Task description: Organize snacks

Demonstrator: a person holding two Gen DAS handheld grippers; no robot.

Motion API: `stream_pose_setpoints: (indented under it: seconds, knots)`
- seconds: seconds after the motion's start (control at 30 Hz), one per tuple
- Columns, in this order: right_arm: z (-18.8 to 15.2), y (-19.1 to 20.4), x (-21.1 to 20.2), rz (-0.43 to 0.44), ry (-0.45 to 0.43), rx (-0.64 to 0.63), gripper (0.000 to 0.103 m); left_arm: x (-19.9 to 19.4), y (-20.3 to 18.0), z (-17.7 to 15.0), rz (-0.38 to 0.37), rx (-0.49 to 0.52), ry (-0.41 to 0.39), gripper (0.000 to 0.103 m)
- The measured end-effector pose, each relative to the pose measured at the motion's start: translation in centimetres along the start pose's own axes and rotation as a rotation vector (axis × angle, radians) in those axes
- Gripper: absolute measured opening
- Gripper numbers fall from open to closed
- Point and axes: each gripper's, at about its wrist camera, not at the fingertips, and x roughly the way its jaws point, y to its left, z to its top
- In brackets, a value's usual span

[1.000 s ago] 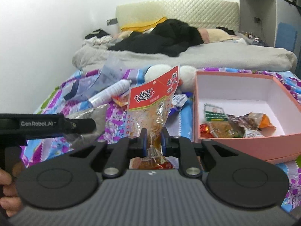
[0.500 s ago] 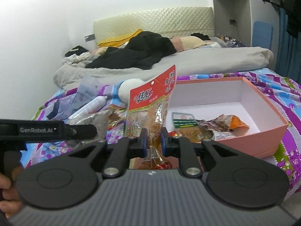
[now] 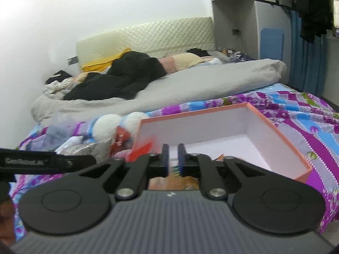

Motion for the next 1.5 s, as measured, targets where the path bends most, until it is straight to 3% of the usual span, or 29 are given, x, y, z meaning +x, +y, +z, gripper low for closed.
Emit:
stream_pose_setpoints:
  seconds: [0.3, 0.4, 0.5, 0.57, 0.83, 0.9, 0.93, 0.97, 1.2, 1.37, 1.5]
  knots:
    - [-0.4, -3.1, 3.9, -0.026, 0.095, 0.044, 0.009, 5.9, -1.8, 1.6, -0.003, 0.036, 0.103, 0.053]
    - [-1.0, -3.6, 4.2, -0.025, 0.114, 0.049, 0.009, 6.6, -1.9, 1.6, -0.016, 0.033, 0.103, 0.054]
    - [-1.3, -4.1, 4.2, -0.029, 0.119, 0.061, 0.009, 6.9, -2.1, 1.7, -0.014, 0.043, 0.109, 0.056]
    - [-1.3, -4.4, 4.1, -0.029, 0.116, 0.075, 0.010, 6.7, -2.3, 1.8, -0.010, 0.051, 0.104, 0.072]
    - [-1.6, -4.7, 2.7, 0.013, 0.081, 0.102, 0.013, 4.0, -2.0, 0.8, -0.004, 0.087, 0.054, 0.072]
    - [-1.9, -4.6, 2.1, 0.015, 0.079, 0.097, 0.036, 3.1, -1.8, 0.2, -0.009, 0.089, 0.048, 0.072]
    - [-2.1, -4.6, 1.7, 0.018, 0.073, 0.099, 0.061, 2.7, -1.6, -0.2, -0.015, 0.088, 0.046, 0.072]
    - [-2.4, -4.6, 1.2, 0.029, 0.061, 0.104, 0.072, 2.3, -1.4, -0.7, -0.019, 0.089, 0.046, 0.072]
    - [-5.3, -5.4, -2.1, 0.083, 0.036, 0.093, 0.070, 0.2, 0.8, -3.8, -0.024, 0.060, 0.061, 0.072]
    - [-8.4, -6.5, -2.7, 0.094, 0.089, 0.132, 0.073, 0.2, 2.4, -5.8, -0.023, 0.032, 0.100, 0.072]
    - [-11.1, -6.9, -1.3, 0.099, 0.185, 0.141, 0.074, 1.1, 3.1, -7.2, -0.057, -0.004, 0.142, 0.072]
